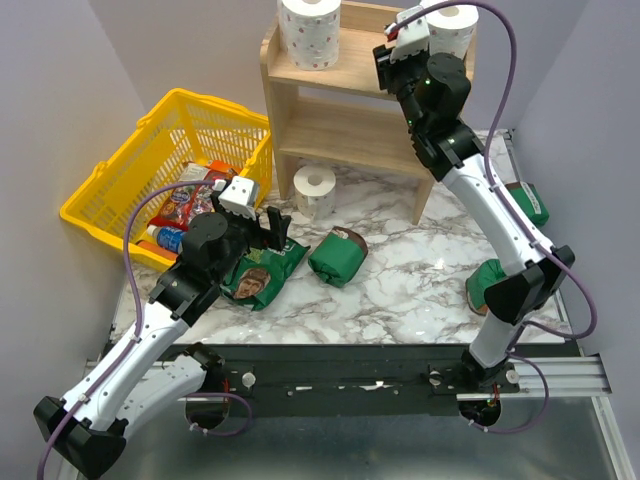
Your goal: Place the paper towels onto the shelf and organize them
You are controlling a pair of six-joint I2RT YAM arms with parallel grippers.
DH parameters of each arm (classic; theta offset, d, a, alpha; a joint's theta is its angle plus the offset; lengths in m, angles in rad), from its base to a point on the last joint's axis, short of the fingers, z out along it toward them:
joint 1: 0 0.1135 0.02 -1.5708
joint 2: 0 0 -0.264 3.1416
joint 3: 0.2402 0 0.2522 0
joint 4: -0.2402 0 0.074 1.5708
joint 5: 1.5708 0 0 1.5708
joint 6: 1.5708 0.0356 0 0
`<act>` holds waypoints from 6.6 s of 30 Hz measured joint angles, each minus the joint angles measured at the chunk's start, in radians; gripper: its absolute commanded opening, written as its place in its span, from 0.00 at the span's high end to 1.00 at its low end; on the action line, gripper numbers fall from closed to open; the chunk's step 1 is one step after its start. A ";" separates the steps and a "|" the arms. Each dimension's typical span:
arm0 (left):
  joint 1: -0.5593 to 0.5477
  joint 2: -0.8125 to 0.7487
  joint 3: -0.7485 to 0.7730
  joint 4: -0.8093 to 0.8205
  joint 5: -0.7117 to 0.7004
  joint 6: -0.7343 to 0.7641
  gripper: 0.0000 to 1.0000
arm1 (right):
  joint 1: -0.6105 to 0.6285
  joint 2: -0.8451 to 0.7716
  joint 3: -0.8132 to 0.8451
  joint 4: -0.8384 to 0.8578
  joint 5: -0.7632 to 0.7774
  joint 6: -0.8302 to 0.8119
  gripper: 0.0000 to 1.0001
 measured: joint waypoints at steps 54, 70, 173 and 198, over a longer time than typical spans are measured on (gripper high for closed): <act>-0.072 1.001 0.592 -0.095 -0.020 0.631 0.21 | 0.060 -1.144 -0.877 -0.220 -0.614 0.383 0.00; -0.069 1.110 0.620 -0.063 -0.045 0.718 0.21 | 0.060 -1.142 -0.839 -0.238 -0.614 0.354 0.00; -0.415 0.691 1.091 -0.081 -0.270 1.115 0.53 | 0.060 -1.173 -0.788 -0.289 -0.582 0.256 0.00; -0.303 1.155 1.452 0.169 -0.209 1.331 0.42 | 0.060 -1.194 -0.771 -0.315 -0.561 0.236 0.00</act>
